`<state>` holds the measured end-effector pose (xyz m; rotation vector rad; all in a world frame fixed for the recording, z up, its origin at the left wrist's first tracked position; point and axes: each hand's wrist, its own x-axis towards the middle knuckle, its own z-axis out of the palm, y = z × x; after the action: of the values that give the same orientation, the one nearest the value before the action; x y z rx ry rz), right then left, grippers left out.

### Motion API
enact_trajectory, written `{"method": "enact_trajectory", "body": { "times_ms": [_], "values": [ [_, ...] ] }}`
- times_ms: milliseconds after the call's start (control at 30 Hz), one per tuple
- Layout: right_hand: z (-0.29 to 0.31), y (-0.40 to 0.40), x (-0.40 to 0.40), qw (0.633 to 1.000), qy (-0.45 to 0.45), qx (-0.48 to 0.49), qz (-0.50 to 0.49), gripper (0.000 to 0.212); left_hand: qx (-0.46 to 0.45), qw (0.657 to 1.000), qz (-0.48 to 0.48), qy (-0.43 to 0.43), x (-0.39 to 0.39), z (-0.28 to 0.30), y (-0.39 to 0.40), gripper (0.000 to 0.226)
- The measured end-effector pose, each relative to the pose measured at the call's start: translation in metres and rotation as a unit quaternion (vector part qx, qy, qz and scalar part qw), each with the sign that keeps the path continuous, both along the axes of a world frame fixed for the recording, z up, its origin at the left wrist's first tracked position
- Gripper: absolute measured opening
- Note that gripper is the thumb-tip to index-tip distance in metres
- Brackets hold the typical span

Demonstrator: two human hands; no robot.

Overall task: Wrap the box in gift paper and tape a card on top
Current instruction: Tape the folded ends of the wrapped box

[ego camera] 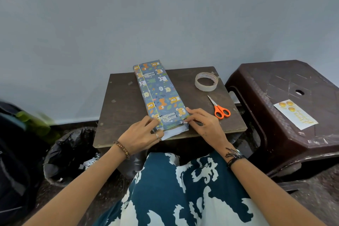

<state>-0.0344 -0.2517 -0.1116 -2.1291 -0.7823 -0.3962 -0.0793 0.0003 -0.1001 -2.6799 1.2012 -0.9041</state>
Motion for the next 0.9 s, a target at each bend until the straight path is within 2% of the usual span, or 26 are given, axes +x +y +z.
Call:
{"method": "enact_trajectory", "body": {
  "times_ms": [267,433,733,900],
  "values": [
    [0.000,-0.005,0.003,0.994,-0.070,-0.078,0.022,0.025,0.009,1.000,0.019,0.015,-0.002,0.005,-0.001,0.030],
    [-0.001,-0.007,0.003,0.988,-0.103,-0.111,0.031,0.024,0.007,0.999,0.032,-0.002,-0.004,0.003,-0.006,0.023],
    [-0.004,-0.017,0.000,0.976,-0.102,-0.180,0.065,0.031,-0.043,0.997,0.059,0.001,-0.006,-0.006,-0.013,0.012],
    [-0.002,-0.014,0.001,0.968,-0.146,-0.200,0.050,0.027,-0.054,0.996,0.071,0.021,-0.011,-0.003,-0.013,0.024]
  ]
}}
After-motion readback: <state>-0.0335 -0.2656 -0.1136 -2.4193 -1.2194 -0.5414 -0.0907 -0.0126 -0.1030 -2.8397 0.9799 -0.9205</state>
